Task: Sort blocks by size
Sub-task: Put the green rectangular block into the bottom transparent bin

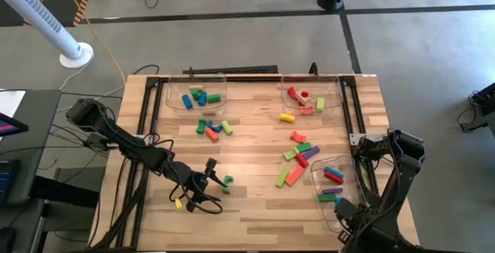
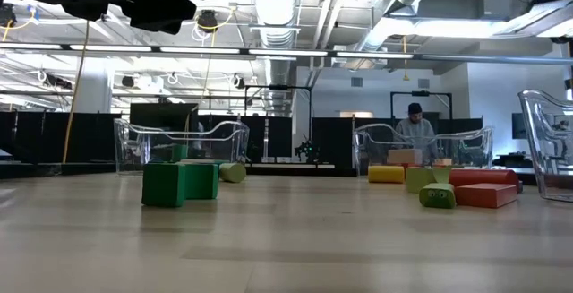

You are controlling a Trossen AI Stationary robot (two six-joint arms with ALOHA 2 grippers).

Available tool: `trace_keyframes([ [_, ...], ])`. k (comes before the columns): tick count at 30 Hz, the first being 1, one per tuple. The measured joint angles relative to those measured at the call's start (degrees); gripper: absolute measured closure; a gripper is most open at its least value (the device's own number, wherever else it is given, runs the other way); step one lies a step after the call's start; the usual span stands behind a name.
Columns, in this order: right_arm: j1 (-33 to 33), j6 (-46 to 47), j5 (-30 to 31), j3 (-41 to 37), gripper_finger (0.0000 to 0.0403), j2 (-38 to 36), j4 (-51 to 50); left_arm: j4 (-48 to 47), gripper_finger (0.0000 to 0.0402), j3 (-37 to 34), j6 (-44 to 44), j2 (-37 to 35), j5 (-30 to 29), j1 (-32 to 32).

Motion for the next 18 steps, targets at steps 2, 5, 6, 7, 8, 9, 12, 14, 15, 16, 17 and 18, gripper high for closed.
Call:
trace_keyframes([
  [2,-0.4,-0.5,0.0,-0.4,0.0309,0.0,0.1,0.0,0.0184,0.0,0.0,0.0,0.0,0.0],
  [5,-1.2,-2.2,0.1,-0.6,0.0307,0.0,0.1,0.0,0.0184,0.0,0.0,0.0,0.0,0.0],
  [6,-1.5,-2.6,0.1,-0.6,0.0306,0.0,0.1,0.0,0.0184,0.0,0.0,0.0,0.0,0.0],
  [7,-1.8,-3.1,0.2,-0.6,0.0306,0.0,0.0,0.0,0.0184,0.0,0.0,0.0,0.0,0.0],
  [8,-2.1,-3.7,0.2,-0.6,0.0305,0.0,0.1,0.0,0.0184,0.0,0.0,0.0,0.0,0.0],
  [9,-2.3,-4.3,0.2,-0.6,0.0305,0.0,0.1,0.0,0.0184,0.0,0.0,0.0,0.0,0.0],
  [12,-2.9,-4.9,0.2,-0.6,0.0303,0.0,0.1,-0.1,0.0184,0.0,0.0,0.0,0.0,0.0],
  [14,-3.0,-5.6,0.2,-0.6,0.0302,0.0,0.1,-0.5,0.0184,0.0,0.0,0.0,0.0,0.0],
  [15,-3.0,-5.6,0.2,-0.6,0.0302,0.0,0.1,-0.7,0.0184,0.0,0.0,0.0,0.0,0.0],
  [16,-3.0,-5.6,0.2,-0.6,0.0302,0.0,0.0,-0.9,0.0184,0.0,-0.1,0.0,0.0,0.0],
  [17,-3.0,-5.6,0.2,-0.6,0.0302,0.0,0.1,-1.0,0.0184,0.0,-0.1,0.0,0.0,0.0],
  [18,-3.0,-5.6,0.3,-0.6,0.0302,0.0,0.0,-1.2,0.0184,0.0,-0.1,0.0,0.0,0.0],
])
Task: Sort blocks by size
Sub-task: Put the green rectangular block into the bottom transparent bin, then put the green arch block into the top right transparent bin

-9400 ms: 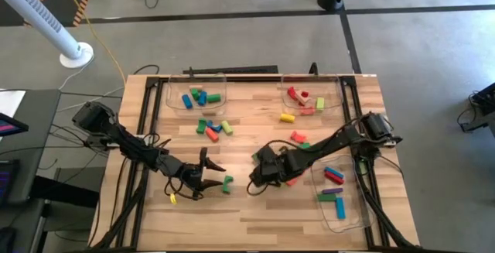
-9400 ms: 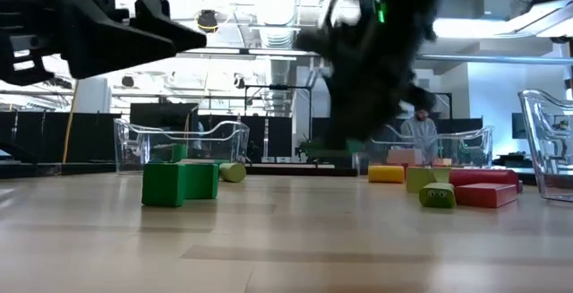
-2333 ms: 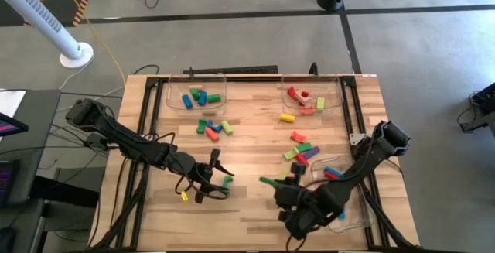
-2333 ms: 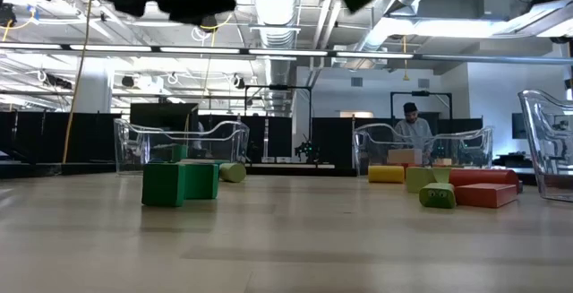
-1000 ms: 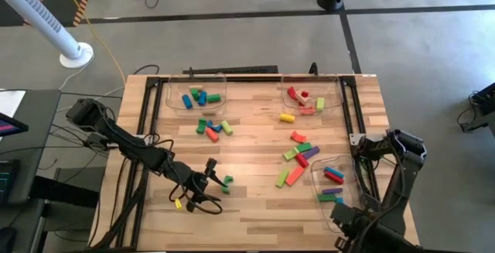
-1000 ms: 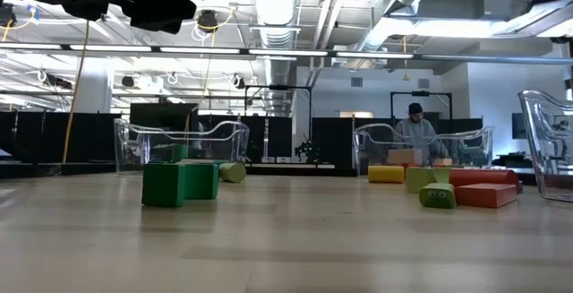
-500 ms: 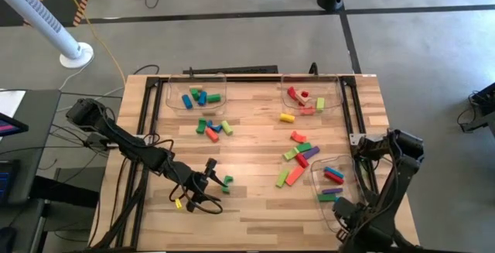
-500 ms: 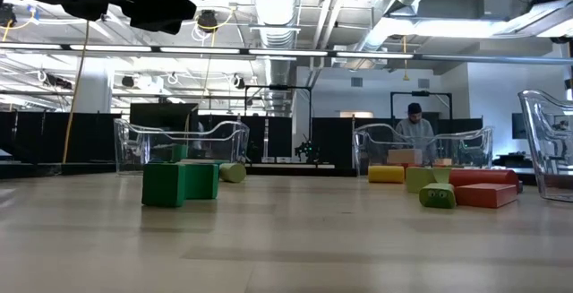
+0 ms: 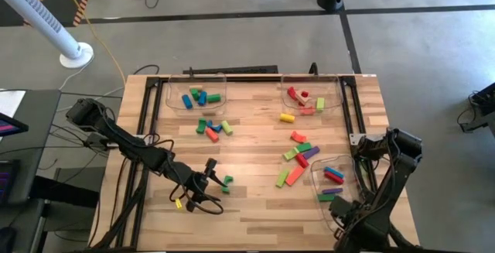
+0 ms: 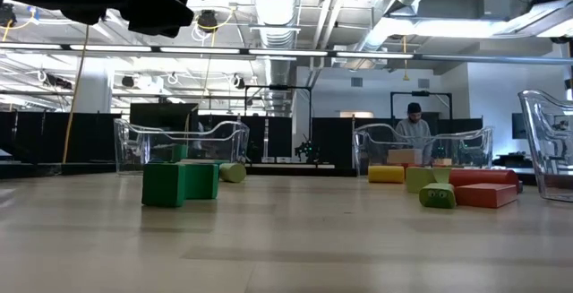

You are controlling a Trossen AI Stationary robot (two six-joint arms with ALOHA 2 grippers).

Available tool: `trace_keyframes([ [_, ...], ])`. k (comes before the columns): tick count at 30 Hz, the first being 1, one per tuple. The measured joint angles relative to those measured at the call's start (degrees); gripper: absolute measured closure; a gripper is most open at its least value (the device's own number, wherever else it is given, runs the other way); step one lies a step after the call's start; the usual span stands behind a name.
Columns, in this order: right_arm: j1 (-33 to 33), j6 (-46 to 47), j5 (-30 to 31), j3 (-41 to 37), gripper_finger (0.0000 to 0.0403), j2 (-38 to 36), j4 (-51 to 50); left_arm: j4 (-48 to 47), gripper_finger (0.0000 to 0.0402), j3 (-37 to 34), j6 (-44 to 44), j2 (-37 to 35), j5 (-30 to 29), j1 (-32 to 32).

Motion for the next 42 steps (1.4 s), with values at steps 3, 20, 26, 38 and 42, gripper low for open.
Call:
trace_keyframes([
  [3,0.0,-0.1,0.1,0.0,0.0301,0.0,0.0,-0.1,0.0184,0.0,-0.1,0.0,0.0,0.0],
  [20,0.0,0.0,1.7,0.0,0.0199,0.0,0.0,-0.1,0.0184,0.0,-0.3,0.0,0.0,0.0],
  [26,-0.1,-0.1,1.7,0.0,0.0180,0.0,0.0,0.0,0.0184,0.0,-0.3,0.0,0.0,0.0],
  [38,-2.5,-3.6,8.4,0.0,0.0189,-1.0,0.0,0.0,0.0184,0.0,-0.4,0.0,0.0,0.0],
  [42,-4.8,-6.0,11.4,0.0,0.0189,-2.5,0.0,-0.1,0.0184,0.0,-0.5,0.0,0.0,0.0],
])
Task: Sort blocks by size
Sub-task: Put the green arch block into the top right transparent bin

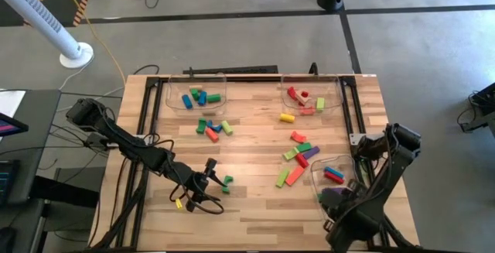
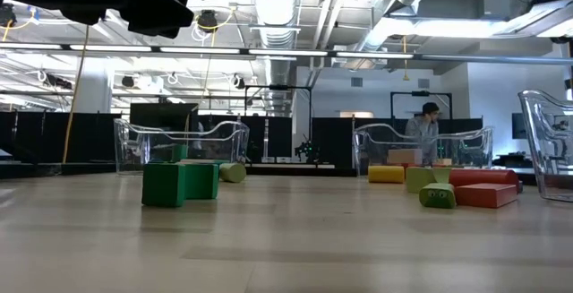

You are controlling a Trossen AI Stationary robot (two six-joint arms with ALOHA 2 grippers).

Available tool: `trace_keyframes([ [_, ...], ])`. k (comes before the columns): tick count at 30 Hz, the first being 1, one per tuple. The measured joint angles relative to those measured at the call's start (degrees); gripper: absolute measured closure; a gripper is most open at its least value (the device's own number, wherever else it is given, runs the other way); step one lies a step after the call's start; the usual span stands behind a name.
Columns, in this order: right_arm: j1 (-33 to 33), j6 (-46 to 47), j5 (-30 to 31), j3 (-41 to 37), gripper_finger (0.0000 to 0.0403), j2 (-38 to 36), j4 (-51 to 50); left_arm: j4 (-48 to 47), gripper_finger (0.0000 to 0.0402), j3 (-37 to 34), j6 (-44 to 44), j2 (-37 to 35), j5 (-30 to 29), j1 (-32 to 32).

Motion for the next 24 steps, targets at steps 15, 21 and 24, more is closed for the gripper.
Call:
trace_keyframes([
  [15,-5.4,-7.2,16.2,0.0,0.0189,-4.7,0.7,-8.7,0.0184,0.1,4.2,2.7,1.0,-0.2],
  [21,-8.7,-13.1,21.2,0.0,0.0189,-4.7,7.3,-4.3,0.0184,1.1,11.2,9.6,1.7,1.3],
  [24,-10.9,-19.7,22.1,0.0,0.0189,-4.7,12.9,-4.3,0.0184,2.8,12.5,12.5,2.9,2.5],
])
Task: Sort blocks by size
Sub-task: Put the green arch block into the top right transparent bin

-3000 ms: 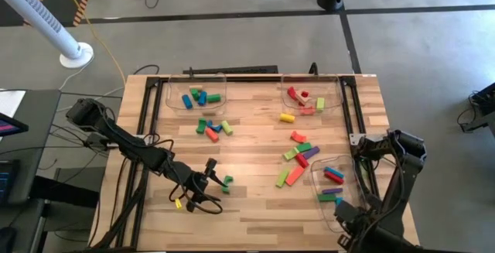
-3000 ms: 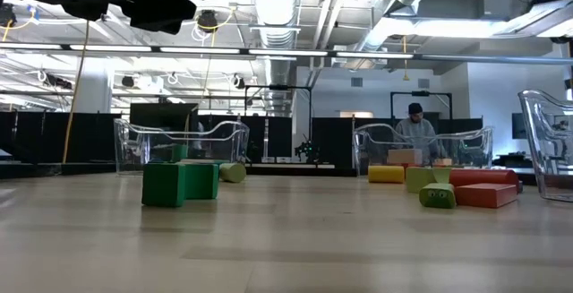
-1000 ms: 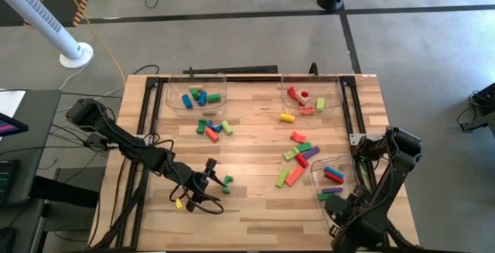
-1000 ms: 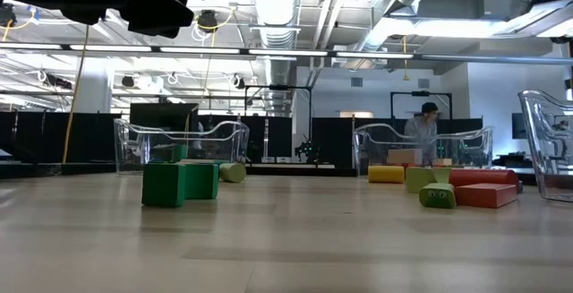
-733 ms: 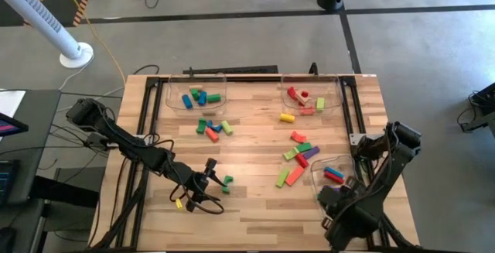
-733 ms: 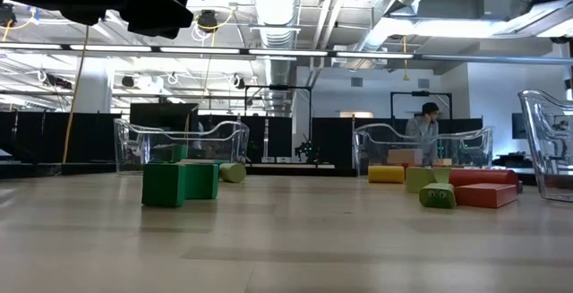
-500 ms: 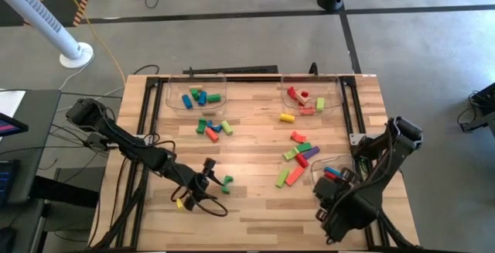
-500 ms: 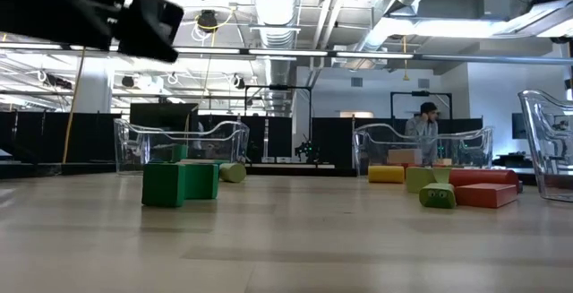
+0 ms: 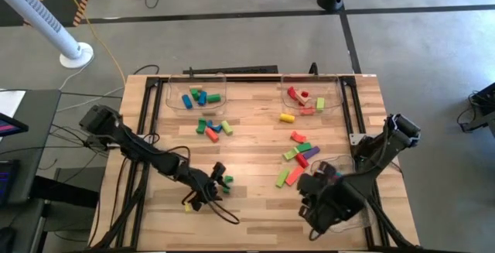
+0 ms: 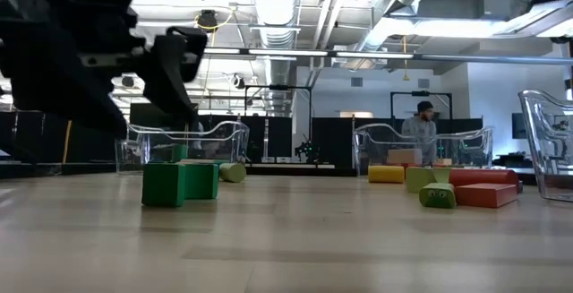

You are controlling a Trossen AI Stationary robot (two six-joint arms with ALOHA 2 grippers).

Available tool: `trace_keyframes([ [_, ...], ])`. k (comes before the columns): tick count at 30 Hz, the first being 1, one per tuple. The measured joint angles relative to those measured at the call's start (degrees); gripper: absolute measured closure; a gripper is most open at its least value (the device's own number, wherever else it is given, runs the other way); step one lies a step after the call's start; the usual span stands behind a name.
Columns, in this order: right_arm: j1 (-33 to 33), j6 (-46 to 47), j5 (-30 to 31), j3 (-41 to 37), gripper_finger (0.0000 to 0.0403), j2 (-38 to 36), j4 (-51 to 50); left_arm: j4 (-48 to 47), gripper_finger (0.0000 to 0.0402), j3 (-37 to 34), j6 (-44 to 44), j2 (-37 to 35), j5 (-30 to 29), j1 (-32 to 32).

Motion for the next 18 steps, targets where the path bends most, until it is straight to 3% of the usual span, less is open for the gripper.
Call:
trace_keyframes([
  [8,-4.8,-11.6,1.4,0.0,0.0189,0.0,8.8,-9.5,0.0184,6.0,-0.3,6.0,1.8,2.7],
  [18,-5.5,-14.1,3.5,0.0,0.0189,0.6,10.5,-13.1,0.0184,7.6,1.3,8.9,1.0,4.1],
])
